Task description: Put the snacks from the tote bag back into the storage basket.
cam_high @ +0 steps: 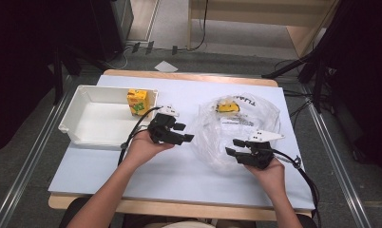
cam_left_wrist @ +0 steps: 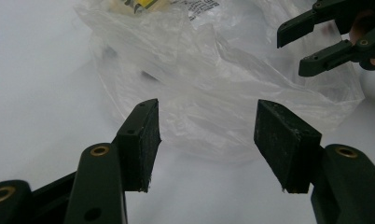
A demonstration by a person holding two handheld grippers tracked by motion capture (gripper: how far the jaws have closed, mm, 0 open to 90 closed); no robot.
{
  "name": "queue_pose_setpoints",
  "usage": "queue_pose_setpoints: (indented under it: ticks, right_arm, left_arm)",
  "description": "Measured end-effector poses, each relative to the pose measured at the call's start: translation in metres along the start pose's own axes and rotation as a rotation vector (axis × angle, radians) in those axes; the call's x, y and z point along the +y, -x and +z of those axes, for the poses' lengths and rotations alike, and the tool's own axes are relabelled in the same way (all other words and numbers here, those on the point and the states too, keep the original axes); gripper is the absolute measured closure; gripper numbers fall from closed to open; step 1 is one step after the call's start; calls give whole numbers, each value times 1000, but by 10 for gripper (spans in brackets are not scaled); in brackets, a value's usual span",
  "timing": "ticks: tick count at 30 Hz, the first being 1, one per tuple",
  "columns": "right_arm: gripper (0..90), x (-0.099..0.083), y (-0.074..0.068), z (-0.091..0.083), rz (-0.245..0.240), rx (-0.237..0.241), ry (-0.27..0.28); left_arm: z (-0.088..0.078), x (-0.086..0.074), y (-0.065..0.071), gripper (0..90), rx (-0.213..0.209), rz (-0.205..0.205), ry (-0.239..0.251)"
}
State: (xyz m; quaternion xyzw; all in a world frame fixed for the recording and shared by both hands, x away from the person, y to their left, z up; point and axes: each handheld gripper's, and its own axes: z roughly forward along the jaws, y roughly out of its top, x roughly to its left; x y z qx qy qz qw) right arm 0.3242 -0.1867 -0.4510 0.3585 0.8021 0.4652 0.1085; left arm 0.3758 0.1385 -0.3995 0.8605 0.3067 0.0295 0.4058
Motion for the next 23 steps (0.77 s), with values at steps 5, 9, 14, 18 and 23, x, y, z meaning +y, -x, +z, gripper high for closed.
queue_pose_setpoints:
  ticks: [5,9,14,18,23]
  right_arm:
    - [520,-1,-1,0,-11,-6,-3]
    - [520,-1,-1,0,-17,-7,-11]
    - [519,-1,-1,0,-16,-7,-11]
    - [519,-1,-1,0,-17,-8,-11]
    - [519,-1,-1,0,-20,-8,-11]
  left_arm:
    - [-1,0,-1,418,0,-3,7]
    - [0,0,-2,415,-3,-6,0]
    - [2,0,-2,411,-2,-7,-9]
    - [2,0,-2,410,-2,-7,-11]
    - [2,-1,-3,409,-2,-3,-13]
